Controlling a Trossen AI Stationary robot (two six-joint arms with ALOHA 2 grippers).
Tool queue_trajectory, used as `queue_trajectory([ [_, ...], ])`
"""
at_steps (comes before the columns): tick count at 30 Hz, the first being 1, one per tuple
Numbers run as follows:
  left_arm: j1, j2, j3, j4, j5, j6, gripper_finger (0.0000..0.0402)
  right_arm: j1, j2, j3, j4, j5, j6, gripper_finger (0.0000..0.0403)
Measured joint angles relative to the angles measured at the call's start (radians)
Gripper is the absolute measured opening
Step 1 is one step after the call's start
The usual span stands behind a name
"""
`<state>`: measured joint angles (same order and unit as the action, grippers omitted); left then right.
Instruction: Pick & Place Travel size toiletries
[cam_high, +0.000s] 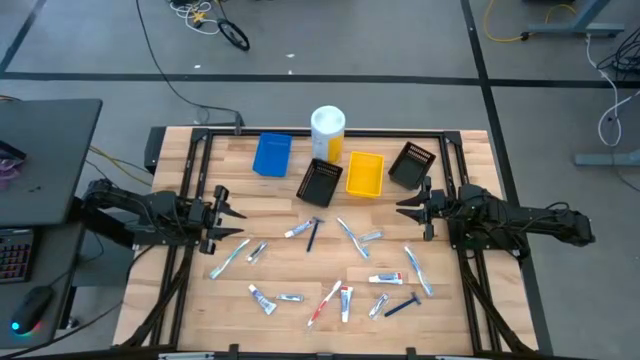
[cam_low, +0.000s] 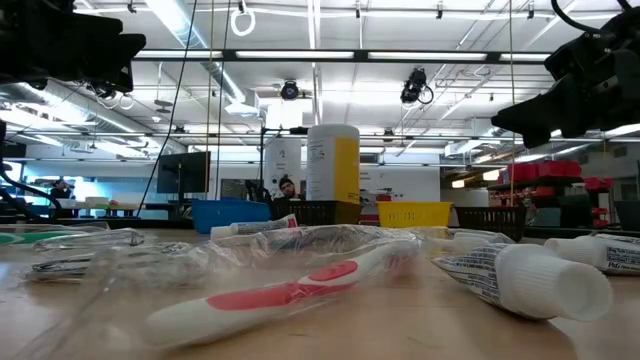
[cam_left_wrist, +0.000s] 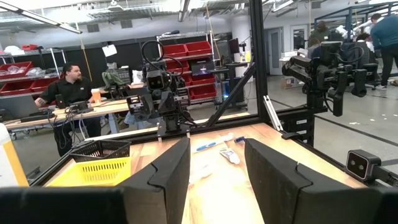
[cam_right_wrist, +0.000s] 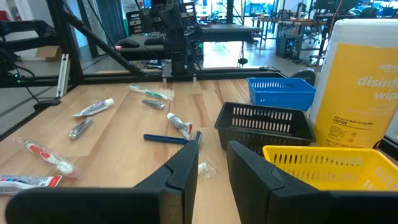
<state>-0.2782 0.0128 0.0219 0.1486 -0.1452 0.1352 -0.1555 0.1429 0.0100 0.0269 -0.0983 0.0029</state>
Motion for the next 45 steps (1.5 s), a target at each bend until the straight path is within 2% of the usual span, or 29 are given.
queue_trajectory([
  [28,0.000,0.000,0.000,0.000,0.000,0.000,0.0163,0.000,0.000,0.000,0.000,0.000,0.000,0.0096],
  [33,0.000,0.000,0.000,0.000,0.000,0.000,0.0163,0.000,0.002,0.000,0.000,0.000,-0.067,0.0096],
  [45,0.000,0.000,0.000,0.000,0.000,0.000,0.0163,0.000,0.002,0.000,0.000,0.000,-0.019,0.0096],
])
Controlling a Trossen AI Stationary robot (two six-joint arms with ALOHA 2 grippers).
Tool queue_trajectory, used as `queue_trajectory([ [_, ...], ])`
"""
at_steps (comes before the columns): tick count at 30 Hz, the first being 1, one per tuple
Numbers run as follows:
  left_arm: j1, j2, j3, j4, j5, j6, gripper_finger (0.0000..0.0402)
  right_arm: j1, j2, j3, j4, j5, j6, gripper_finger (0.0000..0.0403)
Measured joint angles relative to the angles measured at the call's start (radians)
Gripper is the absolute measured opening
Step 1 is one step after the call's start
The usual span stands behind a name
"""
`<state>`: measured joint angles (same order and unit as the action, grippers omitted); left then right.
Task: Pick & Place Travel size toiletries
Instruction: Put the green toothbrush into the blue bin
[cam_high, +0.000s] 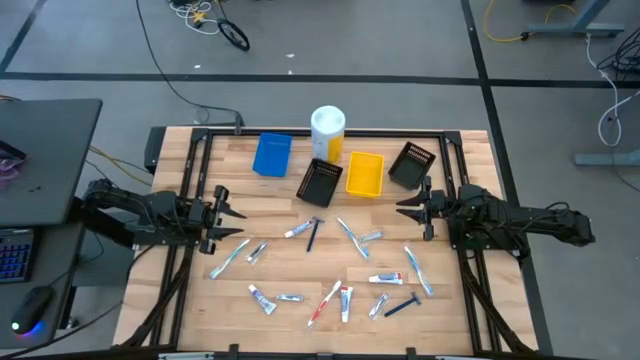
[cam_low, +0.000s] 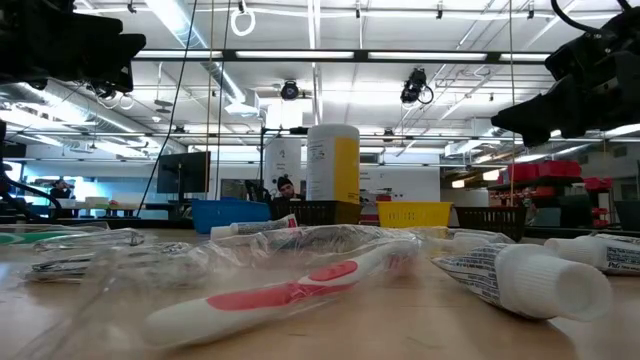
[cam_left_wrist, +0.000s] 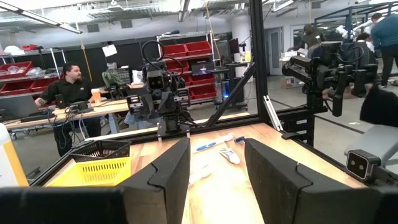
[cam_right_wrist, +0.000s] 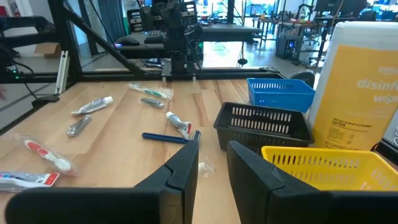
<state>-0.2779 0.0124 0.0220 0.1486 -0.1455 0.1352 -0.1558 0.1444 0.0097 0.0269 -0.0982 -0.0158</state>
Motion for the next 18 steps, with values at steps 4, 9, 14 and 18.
queue_trajectory([
  [4,0.000,0.000,0.000,0.000,0.000,0.000,0.0163,0.000,0.000,0.000,0.000,0.000,0.000,0.0096],
  [9,0.000,0.000,0.000,0.000,-0.005,0.003,0.0163,0.000,0.000,0.000,0.002,-0.011,0.048,0.0096],
  [14,0.000,0.000,0.000,0.000,-0.125,0.055,0.0163,0.000,0.000,0.000,0.077,-0.014,0.083,0.0096],
  [18,0.000,0.000,0.000,0.024,-0.176,0.035,0.0163,0.000,0.000,0.000,0.185,-0.016,0.134,0.0096],
])
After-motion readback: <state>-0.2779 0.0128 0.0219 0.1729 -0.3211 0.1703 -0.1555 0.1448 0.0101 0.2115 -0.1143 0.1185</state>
